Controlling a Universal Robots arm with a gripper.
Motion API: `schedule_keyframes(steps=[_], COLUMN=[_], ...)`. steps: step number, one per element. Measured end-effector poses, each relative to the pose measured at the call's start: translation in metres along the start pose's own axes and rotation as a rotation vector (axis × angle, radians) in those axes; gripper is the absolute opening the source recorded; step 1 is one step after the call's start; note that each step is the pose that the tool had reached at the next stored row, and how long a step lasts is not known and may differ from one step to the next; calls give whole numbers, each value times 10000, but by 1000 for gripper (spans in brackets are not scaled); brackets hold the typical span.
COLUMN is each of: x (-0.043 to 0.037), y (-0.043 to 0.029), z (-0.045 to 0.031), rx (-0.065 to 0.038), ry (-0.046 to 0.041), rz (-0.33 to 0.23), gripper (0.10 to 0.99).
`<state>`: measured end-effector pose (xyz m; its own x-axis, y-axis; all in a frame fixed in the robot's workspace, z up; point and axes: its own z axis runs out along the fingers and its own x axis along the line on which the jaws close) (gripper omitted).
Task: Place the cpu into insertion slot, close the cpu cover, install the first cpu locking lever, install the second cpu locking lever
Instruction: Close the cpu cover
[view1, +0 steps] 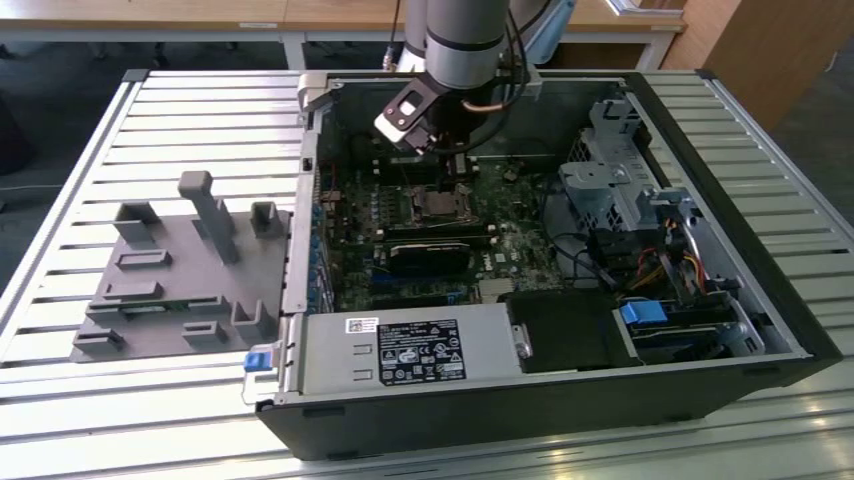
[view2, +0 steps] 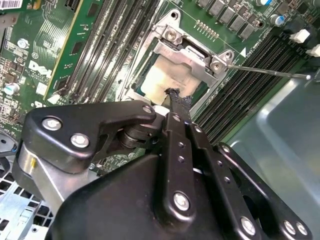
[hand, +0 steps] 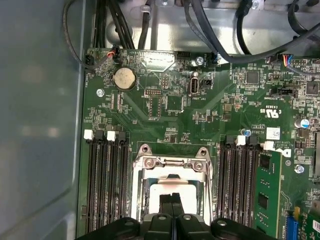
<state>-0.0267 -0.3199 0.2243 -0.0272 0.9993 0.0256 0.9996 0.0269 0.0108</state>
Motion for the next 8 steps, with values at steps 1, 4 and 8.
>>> schedule_keyframes(steps=[1,4,8], x=[0,0,0], y=[-3,-6,-14], z=[2,3,4], rx=[-1,-1,-1], ry=[1,2,1], rz=[0,0,0], gripper=[106,106,106])
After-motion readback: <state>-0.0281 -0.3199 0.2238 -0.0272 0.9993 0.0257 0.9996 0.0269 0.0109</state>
